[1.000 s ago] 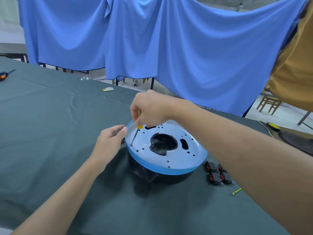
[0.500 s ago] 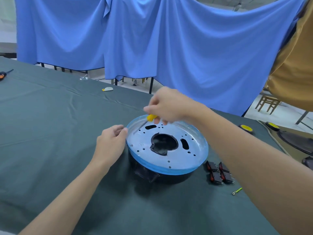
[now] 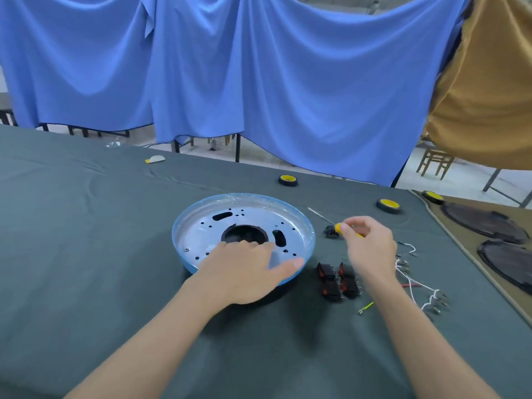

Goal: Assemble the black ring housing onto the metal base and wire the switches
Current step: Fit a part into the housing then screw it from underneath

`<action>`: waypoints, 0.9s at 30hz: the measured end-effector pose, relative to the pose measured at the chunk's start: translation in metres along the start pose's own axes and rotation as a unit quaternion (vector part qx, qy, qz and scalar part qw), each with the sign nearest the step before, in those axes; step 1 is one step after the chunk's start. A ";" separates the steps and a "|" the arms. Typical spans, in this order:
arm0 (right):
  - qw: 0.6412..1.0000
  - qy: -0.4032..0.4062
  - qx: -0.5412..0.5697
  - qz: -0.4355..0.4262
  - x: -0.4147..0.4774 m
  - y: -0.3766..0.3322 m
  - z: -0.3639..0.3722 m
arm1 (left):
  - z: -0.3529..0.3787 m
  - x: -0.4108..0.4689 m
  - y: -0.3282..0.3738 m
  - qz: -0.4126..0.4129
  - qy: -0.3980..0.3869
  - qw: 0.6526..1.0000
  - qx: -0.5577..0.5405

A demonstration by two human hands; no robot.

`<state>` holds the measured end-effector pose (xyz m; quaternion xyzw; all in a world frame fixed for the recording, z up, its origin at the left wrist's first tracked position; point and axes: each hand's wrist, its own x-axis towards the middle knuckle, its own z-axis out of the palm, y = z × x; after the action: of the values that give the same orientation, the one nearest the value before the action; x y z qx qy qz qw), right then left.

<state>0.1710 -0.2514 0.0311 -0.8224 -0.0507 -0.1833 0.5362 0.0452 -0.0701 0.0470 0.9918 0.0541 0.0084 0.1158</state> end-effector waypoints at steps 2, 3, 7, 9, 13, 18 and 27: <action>0.998 -0.027 -0.055 -0.012 0.007 0.017 0.001 | 0.000 0.002 -0.002 -0.013 -0.033 0.999 -0.018; 0.995 -0.048 -0.090 -0.015 0.012 0.023 0.001 | 0.000 0.003 -0.004 -0.013 -0.045 0.999 -0.020; 0.975 -0.111 -0.186 -0.051 0.026 0.032 0.008 | -0.002 0.000 -0.008 -0.009 -0.064 0.998 0.007; 0.962 -0.124 -0.226 -0.092 0.028 0.034 0.013 | -0.002 0.000 -0.009 0.002 -0.057 0.998 0.025; 0.945 -0.148 -0.263 -0.129 0.030 0.043 0.018 | -0.002 0.004 -0.013 0.006 -0.057 0.998 0.027; 0.934 -0.152 -0.274 -0.170 0.027 0.045 0.016 | -0.001 0.009 -0.020 0.014 -0.057 0.998 0.019; 0.943 -0.104 -0.278 -0.150 0.026 0.048 0.004 | -0.008 0.014 -0.039 -0.002 -0.055 0.998 -0.016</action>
<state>0.2099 -0.2706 -0.0026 -0.9363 -0.1753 -0.1821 0.2439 0.0545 -0.0293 0.0460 0.9886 0.0493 -0.0457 0.1344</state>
